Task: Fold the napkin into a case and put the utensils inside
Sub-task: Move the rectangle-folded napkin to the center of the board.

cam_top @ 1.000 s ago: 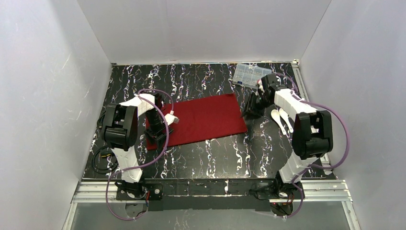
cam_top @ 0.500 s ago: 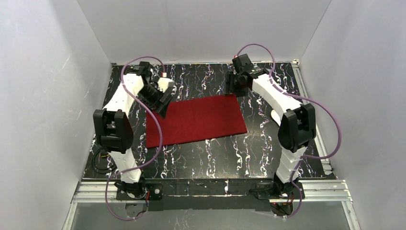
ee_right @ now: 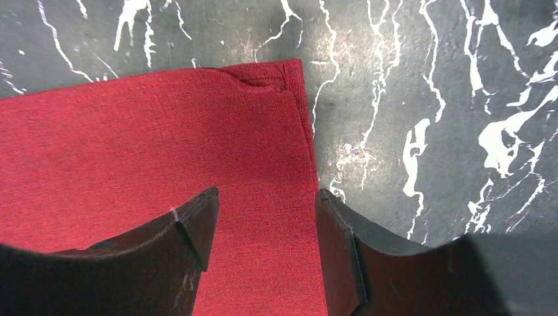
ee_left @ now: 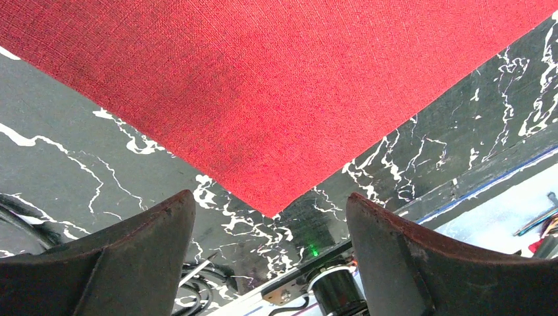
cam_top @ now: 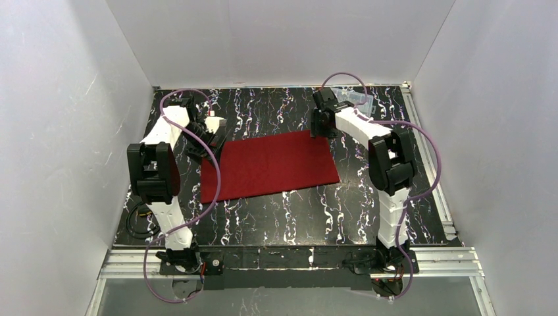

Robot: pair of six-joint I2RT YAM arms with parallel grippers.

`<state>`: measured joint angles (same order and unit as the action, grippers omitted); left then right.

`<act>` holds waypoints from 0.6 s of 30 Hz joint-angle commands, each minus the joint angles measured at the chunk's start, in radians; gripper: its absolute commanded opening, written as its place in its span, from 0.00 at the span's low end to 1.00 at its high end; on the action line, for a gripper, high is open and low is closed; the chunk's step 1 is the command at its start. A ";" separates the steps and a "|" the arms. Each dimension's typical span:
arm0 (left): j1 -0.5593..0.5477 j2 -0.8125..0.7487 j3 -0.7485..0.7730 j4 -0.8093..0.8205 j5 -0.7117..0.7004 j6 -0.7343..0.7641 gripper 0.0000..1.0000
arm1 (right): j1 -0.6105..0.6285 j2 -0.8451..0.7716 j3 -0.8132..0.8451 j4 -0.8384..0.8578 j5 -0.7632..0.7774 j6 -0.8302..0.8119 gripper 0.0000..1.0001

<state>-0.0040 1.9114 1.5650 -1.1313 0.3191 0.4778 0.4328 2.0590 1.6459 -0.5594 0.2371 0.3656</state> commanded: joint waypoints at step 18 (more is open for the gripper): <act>0.035 0.058 -0.079 0.084 -0.051 0.001 0.72 | -0.069 0.024 -0.140 0.148 -0.168 0.027 0.51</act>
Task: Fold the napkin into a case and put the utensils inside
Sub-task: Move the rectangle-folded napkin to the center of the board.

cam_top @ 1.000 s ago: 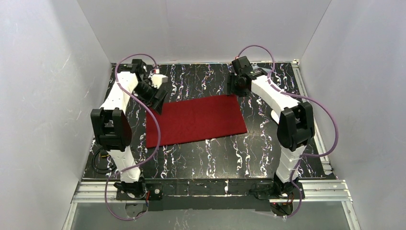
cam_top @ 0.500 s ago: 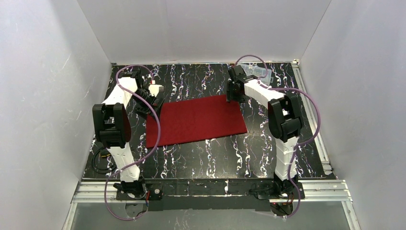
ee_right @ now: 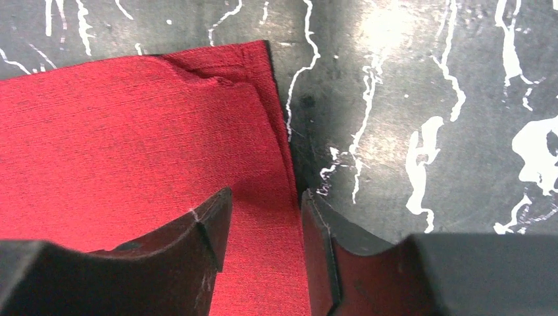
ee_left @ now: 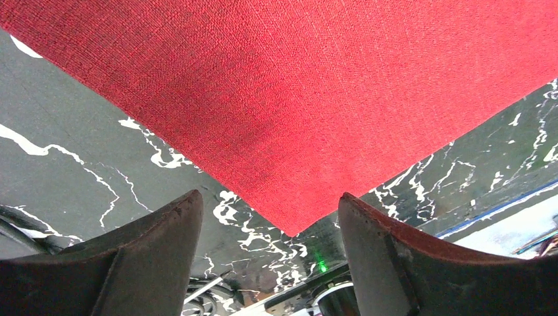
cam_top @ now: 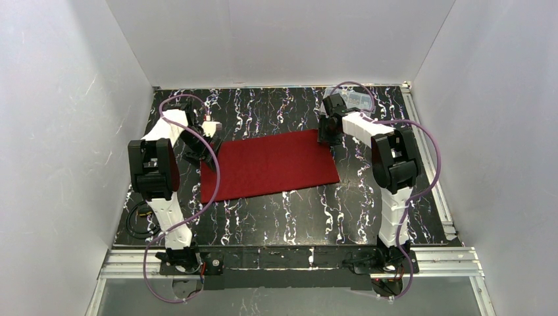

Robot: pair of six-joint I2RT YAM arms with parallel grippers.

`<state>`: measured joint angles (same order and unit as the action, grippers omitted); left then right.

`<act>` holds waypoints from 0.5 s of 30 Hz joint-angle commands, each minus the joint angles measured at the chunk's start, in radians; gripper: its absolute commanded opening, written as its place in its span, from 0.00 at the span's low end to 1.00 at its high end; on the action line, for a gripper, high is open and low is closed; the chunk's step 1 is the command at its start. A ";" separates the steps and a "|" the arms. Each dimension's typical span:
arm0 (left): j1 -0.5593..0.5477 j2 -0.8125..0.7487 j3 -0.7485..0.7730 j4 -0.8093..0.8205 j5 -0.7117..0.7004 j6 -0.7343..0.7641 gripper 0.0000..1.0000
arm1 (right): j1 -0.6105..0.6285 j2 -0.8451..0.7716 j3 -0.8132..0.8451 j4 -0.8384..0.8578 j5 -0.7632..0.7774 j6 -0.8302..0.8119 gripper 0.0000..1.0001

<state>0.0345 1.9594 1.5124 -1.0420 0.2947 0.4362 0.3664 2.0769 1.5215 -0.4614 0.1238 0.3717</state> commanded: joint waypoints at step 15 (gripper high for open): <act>-0.015 0.008 -0.042 0.019 -0.050 0.076 0.66 | -0.002 -0.036 -0.112 0.045 0.012 0.072 0.07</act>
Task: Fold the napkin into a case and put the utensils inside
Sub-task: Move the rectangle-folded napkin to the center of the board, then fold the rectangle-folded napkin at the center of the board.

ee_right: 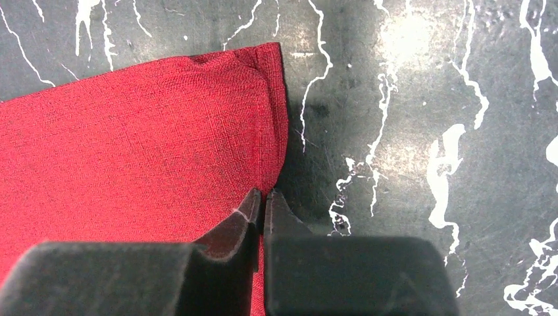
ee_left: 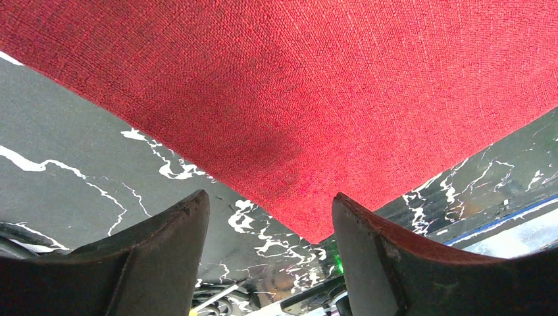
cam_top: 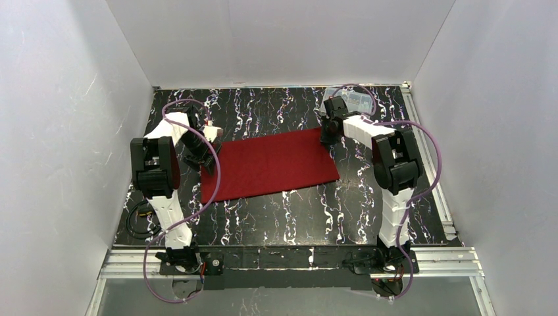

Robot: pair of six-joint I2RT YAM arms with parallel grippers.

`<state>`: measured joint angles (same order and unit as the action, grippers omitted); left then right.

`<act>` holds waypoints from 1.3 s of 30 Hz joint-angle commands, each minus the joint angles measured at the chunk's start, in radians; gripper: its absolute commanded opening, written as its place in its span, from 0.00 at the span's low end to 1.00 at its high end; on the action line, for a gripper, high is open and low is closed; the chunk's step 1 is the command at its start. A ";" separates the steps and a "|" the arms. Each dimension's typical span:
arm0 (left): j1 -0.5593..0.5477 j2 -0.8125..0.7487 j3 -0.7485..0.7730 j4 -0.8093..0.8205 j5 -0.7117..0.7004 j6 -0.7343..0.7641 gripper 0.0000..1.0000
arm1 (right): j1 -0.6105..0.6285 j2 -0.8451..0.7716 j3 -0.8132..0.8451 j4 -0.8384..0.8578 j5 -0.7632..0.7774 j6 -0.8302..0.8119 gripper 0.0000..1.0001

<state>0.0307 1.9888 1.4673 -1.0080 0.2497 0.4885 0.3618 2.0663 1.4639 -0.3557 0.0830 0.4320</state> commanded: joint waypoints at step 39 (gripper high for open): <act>-0.149 0.039 0.089 -0.036 0.198 0.042 0.65 | -0.117 -0.279 -0.164 -0.182 0.219 -0.004 0.01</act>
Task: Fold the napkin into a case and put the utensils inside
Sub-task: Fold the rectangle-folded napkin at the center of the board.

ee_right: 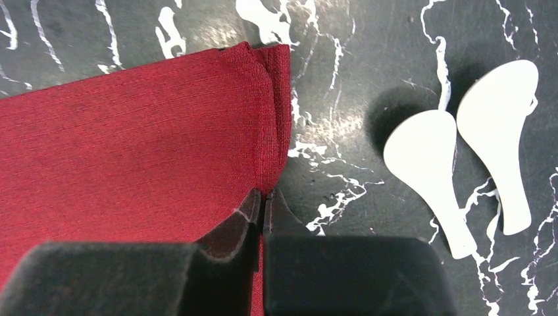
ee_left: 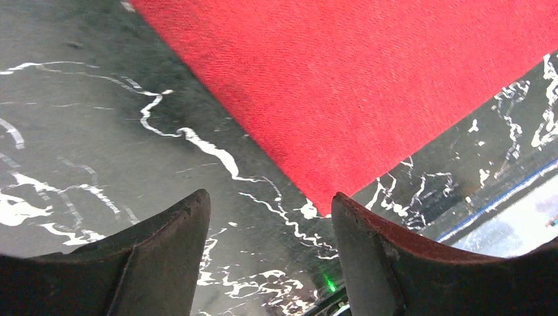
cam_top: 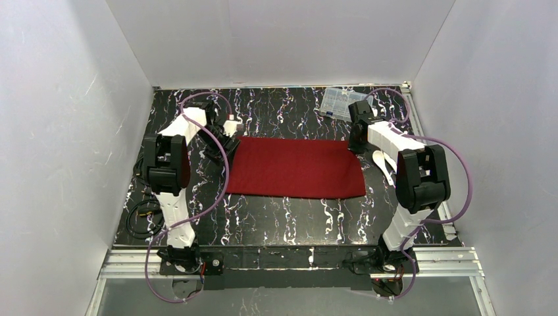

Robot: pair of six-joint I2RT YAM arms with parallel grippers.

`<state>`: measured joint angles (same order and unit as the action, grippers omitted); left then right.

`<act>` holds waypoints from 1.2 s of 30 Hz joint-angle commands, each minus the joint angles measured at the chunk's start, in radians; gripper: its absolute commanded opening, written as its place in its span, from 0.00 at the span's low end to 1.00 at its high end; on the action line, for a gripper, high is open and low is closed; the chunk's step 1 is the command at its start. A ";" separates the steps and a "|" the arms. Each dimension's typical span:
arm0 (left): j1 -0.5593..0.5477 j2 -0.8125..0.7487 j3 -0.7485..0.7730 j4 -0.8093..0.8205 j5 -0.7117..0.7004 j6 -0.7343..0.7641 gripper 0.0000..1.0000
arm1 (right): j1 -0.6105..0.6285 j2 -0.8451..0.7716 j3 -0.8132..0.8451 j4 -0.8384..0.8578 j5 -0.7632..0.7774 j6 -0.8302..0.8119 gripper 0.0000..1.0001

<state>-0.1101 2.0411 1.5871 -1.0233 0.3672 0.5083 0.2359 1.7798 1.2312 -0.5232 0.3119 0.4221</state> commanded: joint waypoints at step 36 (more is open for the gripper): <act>0.075 -0.074 -0.031 -0.026 0.231 0.027 0.46 | 0.491 0.355 0.730 -0.225 -0.132 0.311 0.01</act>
<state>-0.0826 2.0087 1.5093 -0.9714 0.5144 0.5457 0.7105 2.1014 1.8652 -0.7349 0.2062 0.6888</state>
